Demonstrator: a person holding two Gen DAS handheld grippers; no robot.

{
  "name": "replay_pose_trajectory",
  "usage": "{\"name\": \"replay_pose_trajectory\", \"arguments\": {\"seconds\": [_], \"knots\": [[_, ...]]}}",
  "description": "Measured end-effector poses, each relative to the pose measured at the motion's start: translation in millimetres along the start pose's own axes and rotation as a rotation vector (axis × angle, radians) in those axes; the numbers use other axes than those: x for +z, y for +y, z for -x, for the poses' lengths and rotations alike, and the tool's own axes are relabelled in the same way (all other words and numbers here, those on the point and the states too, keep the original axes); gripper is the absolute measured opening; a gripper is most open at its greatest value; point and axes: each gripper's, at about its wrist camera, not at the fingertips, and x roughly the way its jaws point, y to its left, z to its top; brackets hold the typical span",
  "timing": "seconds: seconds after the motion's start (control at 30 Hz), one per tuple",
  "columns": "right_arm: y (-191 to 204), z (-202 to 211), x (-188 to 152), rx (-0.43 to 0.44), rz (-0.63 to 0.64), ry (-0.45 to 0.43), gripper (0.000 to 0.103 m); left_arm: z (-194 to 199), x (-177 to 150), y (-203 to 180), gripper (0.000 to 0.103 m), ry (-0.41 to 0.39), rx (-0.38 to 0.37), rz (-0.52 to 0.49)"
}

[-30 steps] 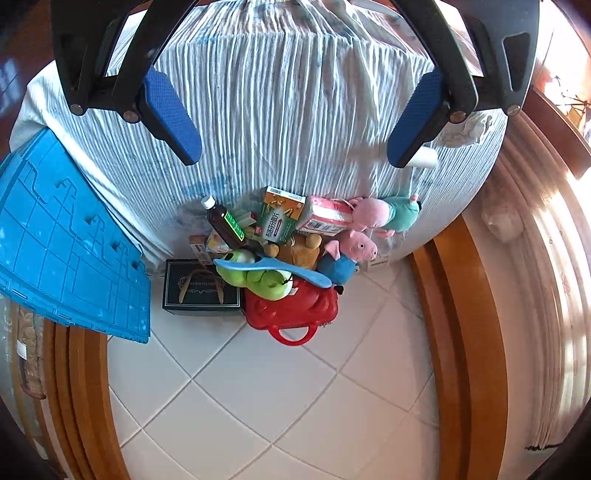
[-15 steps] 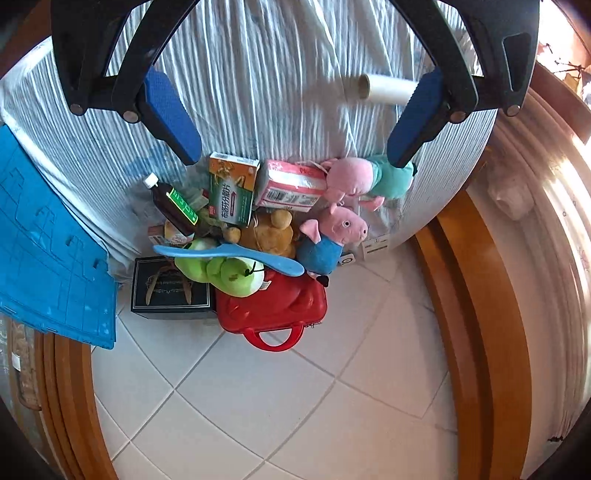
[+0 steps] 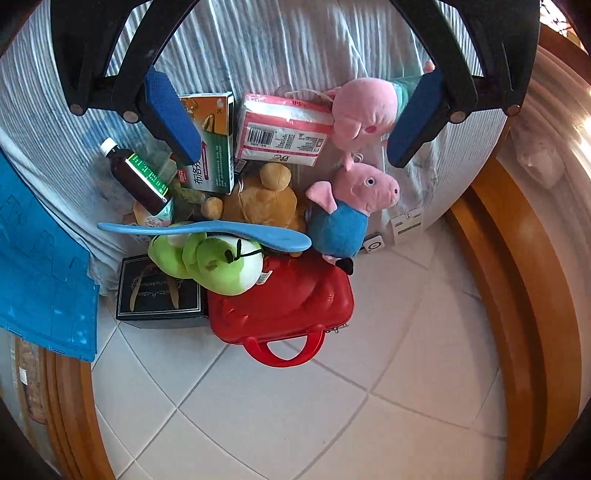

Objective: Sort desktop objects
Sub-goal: 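Move the right tool toward the blue spatula-shaped toy in the pile, then close the right tool on the blue spatula toy's handle and lift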

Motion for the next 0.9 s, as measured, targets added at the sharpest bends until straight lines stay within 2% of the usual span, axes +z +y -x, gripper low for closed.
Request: {"name": "replay_pose_trajectory", "arguments": {"seconds": [0.13,0.2,0.27,0.47,0.53,0.6,0.67,0.83,0.9], "knots": [[-5,-37,2,0.040,0.040,0.029,0.102,-25,11,-2,0.102,-0.005,0.000,-0.033],[-12,-59,5,0.089,0.003,0.057,0.098,-42,16,0,0.102,-0.003,-0.009,-0.017],[-18,-79,8,0.108,-0.013,0.078,0.096,-59,19,2,0.102,0.015,0.017,0.009],[0,-142,12,0.145,0.137,0.133,0.096,-102,19,3,0.102,0.074,0.027,0.048],[11,-162,8,0.138,0.228,0.146,0.095,-109,23,2,0.102,0.063,-0.004,0.068],[20,-180,2,0.125,0.306,0.155,0.081,-115,29,0,0.102,0.054,-0.039,0.083],[23,-194,-2,0.104,0.361,0.162,0.077,-123,34,-4,0.102,0.059,-0.074,0.087],[19,-217,-6,0.110,0.383,0.177,0.075,-151,41,-2,0.102,0.104,-0.089,0.134],[19,-222,-4,0.111,0.390,0.170,0.071,-158,43,-3,0.102,0.115,-0.103,0.144]]}}
